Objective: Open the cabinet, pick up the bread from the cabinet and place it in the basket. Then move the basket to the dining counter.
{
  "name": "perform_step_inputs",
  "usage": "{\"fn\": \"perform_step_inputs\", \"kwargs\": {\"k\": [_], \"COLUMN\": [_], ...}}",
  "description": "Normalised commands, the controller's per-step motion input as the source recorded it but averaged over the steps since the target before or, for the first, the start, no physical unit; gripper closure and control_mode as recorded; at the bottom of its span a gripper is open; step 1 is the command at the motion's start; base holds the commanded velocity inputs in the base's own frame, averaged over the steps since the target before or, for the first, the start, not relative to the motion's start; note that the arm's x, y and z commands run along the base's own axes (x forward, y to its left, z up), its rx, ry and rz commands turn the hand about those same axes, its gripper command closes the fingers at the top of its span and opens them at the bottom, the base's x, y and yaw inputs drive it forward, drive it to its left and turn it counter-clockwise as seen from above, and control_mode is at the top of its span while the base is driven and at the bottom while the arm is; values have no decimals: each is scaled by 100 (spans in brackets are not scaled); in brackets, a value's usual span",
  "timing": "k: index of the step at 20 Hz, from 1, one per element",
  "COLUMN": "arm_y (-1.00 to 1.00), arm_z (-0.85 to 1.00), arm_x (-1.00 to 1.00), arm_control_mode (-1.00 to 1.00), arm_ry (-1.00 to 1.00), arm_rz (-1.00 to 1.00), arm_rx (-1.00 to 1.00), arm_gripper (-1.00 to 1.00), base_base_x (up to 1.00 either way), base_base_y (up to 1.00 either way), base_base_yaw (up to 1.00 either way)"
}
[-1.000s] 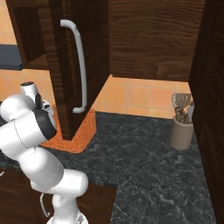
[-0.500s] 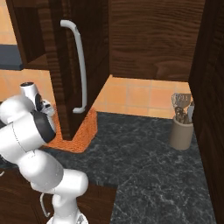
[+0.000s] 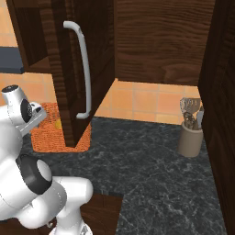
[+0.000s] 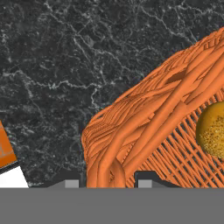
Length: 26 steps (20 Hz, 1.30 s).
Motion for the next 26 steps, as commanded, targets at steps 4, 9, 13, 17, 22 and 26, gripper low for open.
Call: {"fn": "perform_step_inputs", "kwargs": {"k": [4, 9, 13, 17, 22, 26], "arm_y": [0, 0, 0, 0, 0, 0], "arm_z": [92, 22, 0, 0, 0, 0], "arm_x": [-90, -17, 1, 0, 0, 0], "arm_control_mode": [-100, -100, -100, -100, -100, -100], "arm_ry": [-2, -8, -5, 0, 0, 0], "arm_rz": [17, 15, 8, 0, 0, 0], "arm_rx": [-1, -1, -1, 0, 0, 0], "arm_gripper": [100, 100, 100, 100, 100, 100], "base_base_x": [0, 0, 0, 0, 0, 0], "base_base_y": [0, 0, 0, 0, 0, 0], "base_base_yaw": [0, 0, 0, 0, 0, 0]}}
